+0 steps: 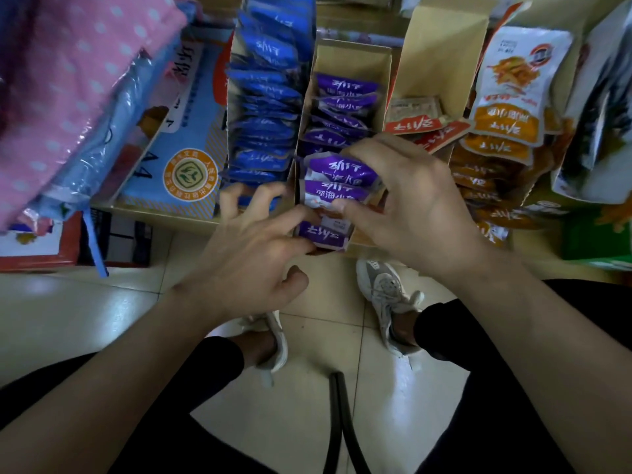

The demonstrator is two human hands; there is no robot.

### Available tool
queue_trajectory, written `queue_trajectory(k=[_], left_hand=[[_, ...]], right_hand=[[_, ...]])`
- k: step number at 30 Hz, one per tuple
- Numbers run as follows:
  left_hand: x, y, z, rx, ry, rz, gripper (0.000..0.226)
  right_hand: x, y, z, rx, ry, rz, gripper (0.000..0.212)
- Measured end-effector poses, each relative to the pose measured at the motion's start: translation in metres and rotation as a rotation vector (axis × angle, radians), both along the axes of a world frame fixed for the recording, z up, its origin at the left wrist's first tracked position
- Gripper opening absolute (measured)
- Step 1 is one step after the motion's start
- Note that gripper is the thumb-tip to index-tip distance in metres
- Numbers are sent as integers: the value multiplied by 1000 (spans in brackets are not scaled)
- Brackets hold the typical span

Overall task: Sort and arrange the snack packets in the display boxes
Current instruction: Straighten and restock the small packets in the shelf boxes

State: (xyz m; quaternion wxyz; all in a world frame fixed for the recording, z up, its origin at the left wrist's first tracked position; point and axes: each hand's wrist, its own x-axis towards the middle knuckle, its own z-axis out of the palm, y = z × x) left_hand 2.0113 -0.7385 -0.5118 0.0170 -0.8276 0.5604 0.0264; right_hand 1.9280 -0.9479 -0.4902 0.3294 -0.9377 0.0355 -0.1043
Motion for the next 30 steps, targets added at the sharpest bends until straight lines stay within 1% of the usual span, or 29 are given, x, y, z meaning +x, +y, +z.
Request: queue_trajectory(k=[2,4,6,8,12,15,17,19,23,25,27,30], left_hand=[[-2,-1,0,37,-24,0,42],[-3,-1,3,43,-38,-1,50],[-3,1,6,20,-53,2,60],[-3,3,7,-21,-45,-4,64],[2,4,5,-113,107,12,54],[8,5,8,-192,205,23,49],[10,6,11,-266,254,33,45],[11,5,14,-359,282,29,35],[14,-2,20,-629,273,-20,13],[15,-3,24,-762,290,-5,12],[15,-6,28,-867,351,45,11],[16,-11,33,-993,415,153,14]], right_hand=[[0,1,0,-8,5,-20,52],[0,1,1,-3,2,-31,53],[-1,0,1,6,0,-25,52],[-1,-1,0,5,3,-21,52],[3,1,0,14,-6,-23,51],[3,-3,1,129,-25,-56,51],[4,-6,3,177,-42,-82,53],[6,-8,5,175,-57,-90,53],[9,-9,10,152,-41,-105,53],[10,-8,12,130,-29,-92,53],[11,-7,13,118,-28,-74,54],[15,-9,12,191,5,-28,52]])
